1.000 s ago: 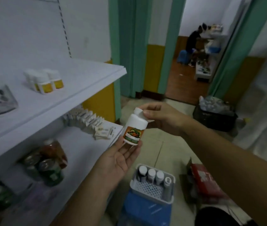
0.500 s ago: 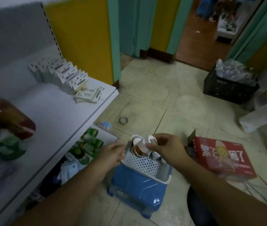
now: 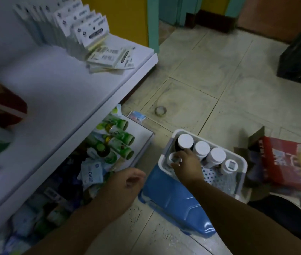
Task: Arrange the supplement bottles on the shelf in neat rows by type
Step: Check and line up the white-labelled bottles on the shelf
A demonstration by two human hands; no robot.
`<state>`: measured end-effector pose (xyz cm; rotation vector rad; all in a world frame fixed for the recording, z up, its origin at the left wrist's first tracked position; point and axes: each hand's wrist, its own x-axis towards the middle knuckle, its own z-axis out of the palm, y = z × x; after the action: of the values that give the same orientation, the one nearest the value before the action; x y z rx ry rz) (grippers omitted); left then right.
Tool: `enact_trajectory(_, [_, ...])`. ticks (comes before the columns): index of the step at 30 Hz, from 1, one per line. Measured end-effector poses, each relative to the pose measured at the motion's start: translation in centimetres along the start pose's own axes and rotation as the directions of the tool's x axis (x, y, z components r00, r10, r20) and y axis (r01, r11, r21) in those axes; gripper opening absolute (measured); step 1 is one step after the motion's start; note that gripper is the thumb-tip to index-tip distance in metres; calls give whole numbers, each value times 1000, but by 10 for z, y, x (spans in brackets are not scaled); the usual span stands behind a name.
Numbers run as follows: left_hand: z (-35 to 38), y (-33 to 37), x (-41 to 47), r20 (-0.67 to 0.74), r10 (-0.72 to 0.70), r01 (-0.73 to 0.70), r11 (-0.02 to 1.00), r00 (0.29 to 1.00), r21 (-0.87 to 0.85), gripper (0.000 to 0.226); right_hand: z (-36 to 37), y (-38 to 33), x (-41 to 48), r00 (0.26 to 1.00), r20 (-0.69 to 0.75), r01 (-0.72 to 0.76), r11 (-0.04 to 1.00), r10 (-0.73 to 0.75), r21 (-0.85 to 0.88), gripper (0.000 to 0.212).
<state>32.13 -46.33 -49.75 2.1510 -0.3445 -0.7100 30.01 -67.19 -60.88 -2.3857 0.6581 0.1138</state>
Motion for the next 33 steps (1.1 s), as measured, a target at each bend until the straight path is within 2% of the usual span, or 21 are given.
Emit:
enact_trajectory(4, [-4,6,6,-31,7,-6,1000,999,26,20,-6,-2,0,997,76,31,996,-25,-81,33])
enact_trajectory(8, [-13,43,8,19,49,-51,996,999,76,24,-37,-19,-15,989,123,98,984,-80,-148,43])
enact_trajectory(12, [-36,101,-3,86,203,-220,917,975,333,44,-95,-59,-39,950,248,247,940,-188,-233,54])
enact_trajectory(16, [-80,174,-34,111,269,-288,822,957,492,59,-175,-111,-68,888,262,443,857,-379,-262,59])
enact_trajectory(20, [-139,248,-82,60,322,-289,731,945,618,73,-248,-173,-94,784,247,620,736,-569,-273,60])
enact_trajectory(26, [-225,310,-178,-137,369,-150,649,919,746,61,-308,-280,-134,573,193,813,521,-797,-259,60])
enact_trajectory(29, [-260,312,-227,-272,368,-55,677,889,734,60,-314,-333,-154,475,147,870,438,-868,-226,58])
enact_trajectory(33, [-288,278,-279,-436,306,60,758,846,649,59,-301,-395,-180,358,36,926,349,-933,-146,54])
